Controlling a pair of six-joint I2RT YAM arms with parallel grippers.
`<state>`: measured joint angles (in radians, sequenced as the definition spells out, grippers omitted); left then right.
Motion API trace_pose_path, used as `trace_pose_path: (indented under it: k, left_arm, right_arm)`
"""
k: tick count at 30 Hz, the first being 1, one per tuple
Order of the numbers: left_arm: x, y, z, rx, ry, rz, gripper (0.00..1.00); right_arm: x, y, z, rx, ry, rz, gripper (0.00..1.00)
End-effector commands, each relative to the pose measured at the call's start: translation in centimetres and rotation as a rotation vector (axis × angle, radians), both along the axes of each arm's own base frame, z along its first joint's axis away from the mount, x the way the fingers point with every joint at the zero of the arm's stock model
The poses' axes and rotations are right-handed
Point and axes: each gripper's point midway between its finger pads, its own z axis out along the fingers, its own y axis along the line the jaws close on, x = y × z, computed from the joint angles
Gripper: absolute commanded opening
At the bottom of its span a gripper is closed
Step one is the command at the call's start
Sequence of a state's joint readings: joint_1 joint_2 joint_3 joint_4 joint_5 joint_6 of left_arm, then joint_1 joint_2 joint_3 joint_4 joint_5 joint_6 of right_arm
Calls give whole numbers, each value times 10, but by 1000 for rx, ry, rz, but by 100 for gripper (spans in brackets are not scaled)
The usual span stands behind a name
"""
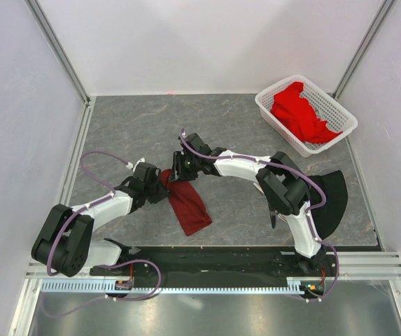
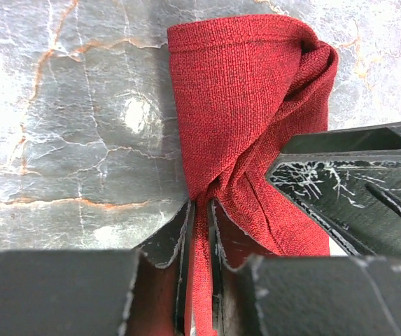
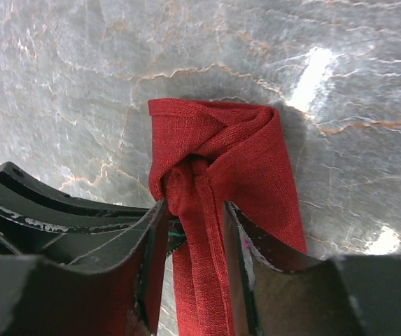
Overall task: Fold the napkin into a case and place the utensils inside
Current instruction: Grasp the top corner of the smaller rectangle folded napkin from the folded napkin.
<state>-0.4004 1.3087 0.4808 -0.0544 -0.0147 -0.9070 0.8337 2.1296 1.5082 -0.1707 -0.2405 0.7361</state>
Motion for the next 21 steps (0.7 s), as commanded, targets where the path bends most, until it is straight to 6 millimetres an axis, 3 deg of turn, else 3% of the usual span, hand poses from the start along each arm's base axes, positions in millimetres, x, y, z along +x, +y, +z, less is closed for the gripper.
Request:
trace_pose_path:
  k: [1,9,15,17,21]
  left_arm:
    - [-3,1,1,9,-14,-30,15]
    - [-4,-3,-2,-5,-3,-50,12]
    - [-2,-7,2,-16,-9,-71,12]
    - [1,-6,10,-7,-22,-66,16]
    - [5,7,34,40,-52,-19,37]
  right_arm:
    - [4,12,7,32,-18,43,42]
    - [5,24,11,93,-26,45,35]
    - [8,42,0,148,7,50,26]
    - [9,42,-2,150,14,38,13]
    - [10,35,-2,134,0,18,9]
